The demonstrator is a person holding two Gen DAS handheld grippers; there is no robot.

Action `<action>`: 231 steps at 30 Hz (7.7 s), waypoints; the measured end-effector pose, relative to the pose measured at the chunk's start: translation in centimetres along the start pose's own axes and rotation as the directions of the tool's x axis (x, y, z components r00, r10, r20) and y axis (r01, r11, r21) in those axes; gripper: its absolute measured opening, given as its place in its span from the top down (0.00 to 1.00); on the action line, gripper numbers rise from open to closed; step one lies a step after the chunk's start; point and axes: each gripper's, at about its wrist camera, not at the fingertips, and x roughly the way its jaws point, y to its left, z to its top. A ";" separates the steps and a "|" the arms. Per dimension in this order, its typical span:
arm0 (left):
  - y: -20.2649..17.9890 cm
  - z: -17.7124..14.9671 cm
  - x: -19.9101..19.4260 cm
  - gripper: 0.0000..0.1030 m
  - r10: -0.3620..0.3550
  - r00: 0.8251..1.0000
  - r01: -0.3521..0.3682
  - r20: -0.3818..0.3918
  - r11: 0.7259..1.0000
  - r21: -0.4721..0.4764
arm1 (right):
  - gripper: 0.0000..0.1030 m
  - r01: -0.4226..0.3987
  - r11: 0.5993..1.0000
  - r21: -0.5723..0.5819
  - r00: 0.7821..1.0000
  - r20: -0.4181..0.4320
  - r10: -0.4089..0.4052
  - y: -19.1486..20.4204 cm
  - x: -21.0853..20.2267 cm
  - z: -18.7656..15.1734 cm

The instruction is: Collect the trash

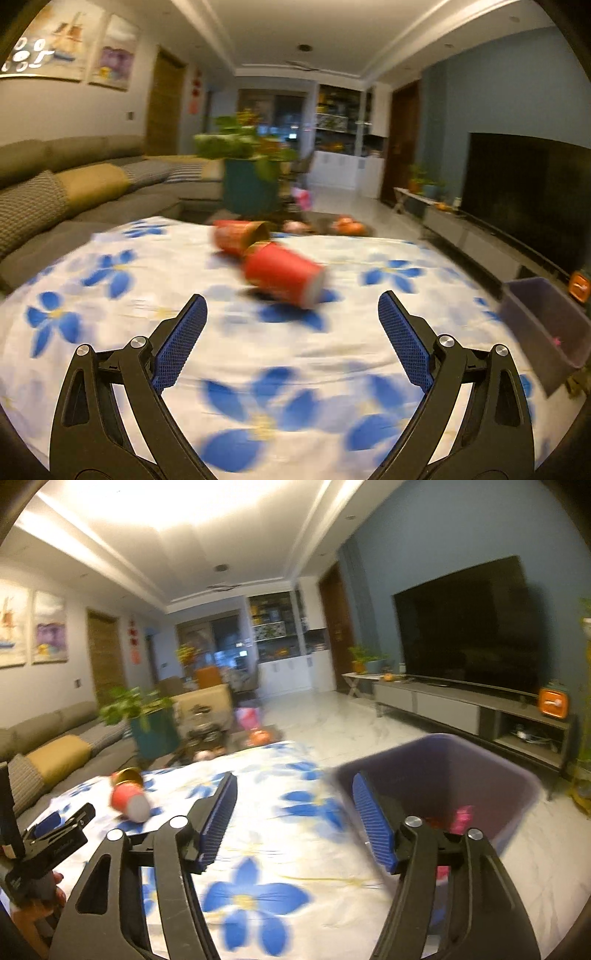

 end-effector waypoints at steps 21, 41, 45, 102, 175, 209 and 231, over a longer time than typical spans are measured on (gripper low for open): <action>11.8 2.3 3.8 0.06 0.263 0.964 -0.265 -0.031 0.963 -0.055 | 0.05 -0.345 0.922 -0.175 0.922 -0.248 0.298 19.0 14.4 -2.0; 12.2 1.3 4.1 0.06 0.188 0.980 -0.194 -0.062 0.976 -0.096 | 0.30 -0.436 0.878 -0.198 0.838 -0.446 0.315 23.4 21.9 -4.3; 12.3 1.2 4.2 0.06 0.175 0.982 -0.181 -0.067 0.978 -0.106 | 0.40 -0.459 0.873 -0.165 0.819 -0.459 0.344 23.0 22.1 -4.4; 4.5 5.7 16.6 0.98 -0.003 0.986 -0.008 -0.168 0.998 -0.065 | 0.48 -0.242 0.970 -0.003 0.955 -0.176 0.238 12.0 14.7 -0.4; -26.4 -0.2 2.9 0.18 -0.530 0.840 0.542 -0.116 0.815 0.205 | 0.05 0.363 0.926 0.101 0.931 0.001 -0.365 -12.4 1.2 1.8; -5.3 -1.5 -13.3 0.06 -0.206 0.978 0.205 -0.013 0.964 0.171 | 0.05 0.237 0.969 -0.065 0.970 -0.043 -0.240 3.4 -10.4 -1.8; -0.3 -1.9 -17.4 0.06 -0.191 0.982 0.188 0.012 0.977 0.105 | 0.05 0.211 0.971 -0.115 0.977 0.049 -0.206 8.4 -15.6 -2.3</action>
